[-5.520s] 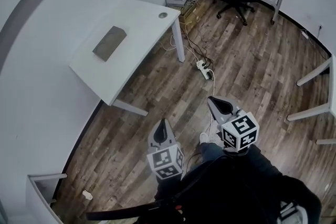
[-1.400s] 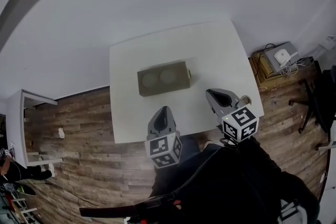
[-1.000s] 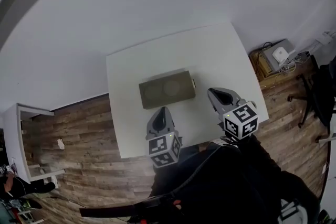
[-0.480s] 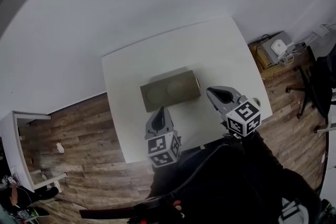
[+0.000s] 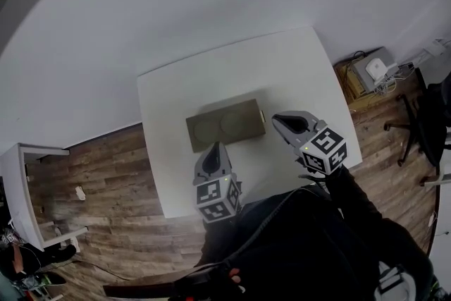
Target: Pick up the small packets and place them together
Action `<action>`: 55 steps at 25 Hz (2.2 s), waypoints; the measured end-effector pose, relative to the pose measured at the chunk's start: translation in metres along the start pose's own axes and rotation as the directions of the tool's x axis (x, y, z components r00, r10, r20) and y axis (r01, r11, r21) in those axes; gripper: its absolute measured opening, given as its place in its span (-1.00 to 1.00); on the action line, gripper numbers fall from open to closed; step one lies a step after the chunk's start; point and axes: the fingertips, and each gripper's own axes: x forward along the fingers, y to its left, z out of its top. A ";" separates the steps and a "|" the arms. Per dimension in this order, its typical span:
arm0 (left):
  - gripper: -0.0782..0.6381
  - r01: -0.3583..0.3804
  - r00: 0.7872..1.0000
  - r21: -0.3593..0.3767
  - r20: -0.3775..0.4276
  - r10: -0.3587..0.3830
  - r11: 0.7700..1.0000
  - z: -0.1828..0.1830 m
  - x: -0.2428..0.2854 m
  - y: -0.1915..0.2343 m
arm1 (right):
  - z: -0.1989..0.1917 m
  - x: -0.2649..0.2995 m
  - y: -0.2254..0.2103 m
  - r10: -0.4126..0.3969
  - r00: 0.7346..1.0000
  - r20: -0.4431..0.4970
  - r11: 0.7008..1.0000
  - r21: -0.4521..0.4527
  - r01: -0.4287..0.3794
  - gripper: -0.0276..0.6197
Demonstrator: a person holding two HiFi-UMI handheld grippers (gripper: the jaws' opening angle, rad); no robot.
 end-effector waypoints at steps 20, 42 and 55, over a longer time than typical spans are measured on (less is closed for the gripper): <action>-0.78 -0.028 0.992 -0.014 -0.122 0.026 1.000 -0.016 0.039 0.018 | -0.070 0.061 -0.039 0.338 0.855 -0.394 0.873 -0.208 -0.442 -0.21; -0.78 0.016 0.948 -0.060 -0.316 -0.034 0.998 -0.067 0.070 0.018 | -0.130 0.099 -0.042 0.294 0.684 -0.667 0.716 -0.320 -0.620 -0.21; -0.78 0.026 0.950 -0.071 -0.308 -0.046 0.997 -0.068 0.071 0.019 | -0.132 0.098 -0.040 0.285 0.676 -0.679 0.686 -0.348 -0.639 -0.41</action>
